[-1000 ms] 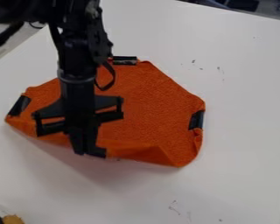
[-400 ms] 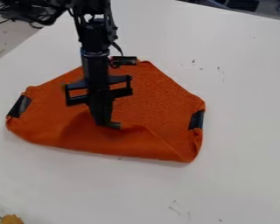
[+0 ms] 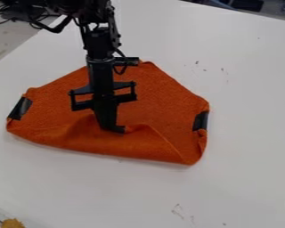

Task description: Fold the cloth from bottom to center of cloth

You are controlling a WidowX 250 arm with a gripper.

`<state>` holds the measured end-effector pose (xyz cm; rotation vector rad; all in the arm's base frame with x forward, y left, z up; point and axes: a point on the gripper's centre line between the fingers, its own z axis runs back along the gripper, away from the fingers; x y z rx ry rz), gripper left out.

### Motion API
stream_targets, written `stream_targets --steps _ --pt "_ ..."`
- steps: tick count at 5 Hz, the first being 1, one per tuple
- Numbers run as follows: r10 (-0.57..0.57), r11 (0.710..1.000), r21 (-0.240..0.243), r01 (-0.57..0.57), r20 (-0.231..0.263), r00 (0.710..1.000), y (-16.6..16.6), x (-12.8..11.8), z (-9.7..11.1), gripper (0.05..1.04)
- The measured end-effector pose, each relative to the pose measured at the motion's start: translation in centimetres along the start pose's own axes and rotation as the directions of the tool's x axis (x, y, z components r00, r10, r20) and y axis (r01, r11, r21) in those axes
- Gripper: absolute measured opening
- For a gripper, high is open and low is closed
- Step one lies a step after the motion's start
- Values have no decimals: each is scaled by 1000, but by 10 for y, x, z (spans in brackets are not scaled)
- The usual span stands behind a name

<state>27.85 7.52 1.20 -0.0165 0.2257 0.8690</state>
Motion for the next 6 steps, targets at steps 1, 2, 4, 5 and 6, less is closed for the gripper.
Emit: stream_targets --steps 1,2,4,5,6 --pt "-4 1000 -3 4 11 1000 1 0 -2 237" --pt "-2 1000 -12 3 54 999 2 2 10 500" --pt "-27 1000 -13 28 119 993 -2 6 30 1004" --pt "-69 996 -41 76 165 984 -10 14 36 1005" --pt "-125 990 -42 137 209 970 -15 16 40 1000"
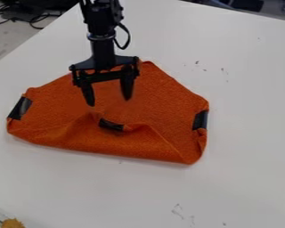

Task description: Fold the cloth from bottom to center of cloth

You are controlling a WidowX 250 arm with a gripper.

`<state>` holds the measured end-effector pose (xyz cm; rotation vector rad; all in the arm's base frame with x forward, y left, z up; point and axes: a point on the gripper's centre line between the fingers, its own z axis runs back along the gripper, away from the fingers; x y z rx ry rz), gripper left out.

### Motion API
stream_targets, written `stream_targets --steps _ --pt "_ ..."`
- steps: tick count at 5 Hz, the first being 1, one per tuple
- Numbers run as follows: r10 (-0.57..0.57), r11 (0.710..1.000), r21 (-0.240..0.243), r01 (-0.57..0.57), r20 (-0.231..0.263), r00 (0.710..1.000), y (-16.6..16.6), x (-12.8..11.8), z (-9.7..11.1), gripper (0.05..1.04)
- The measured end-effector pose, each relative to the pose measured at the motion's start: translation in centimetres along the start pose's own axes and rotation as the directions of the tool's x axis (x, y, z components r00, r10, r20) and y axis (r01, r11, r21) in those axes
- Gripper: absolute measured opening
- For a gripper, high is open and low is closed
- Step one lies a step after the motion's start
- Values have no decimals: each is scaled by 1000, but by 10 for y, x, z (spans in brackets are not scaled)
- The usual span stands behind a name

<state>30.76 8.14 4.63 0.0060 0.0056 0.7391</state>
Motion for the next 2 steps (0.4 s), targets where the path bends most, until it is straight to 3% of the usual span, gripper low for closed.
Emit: stream_targets --steps 1,2 --pt "-29 999 -22 30 44 999 -1 -1 7 1000" --pt "-88 996 -10 89 56 995 4 -7 2 1000"
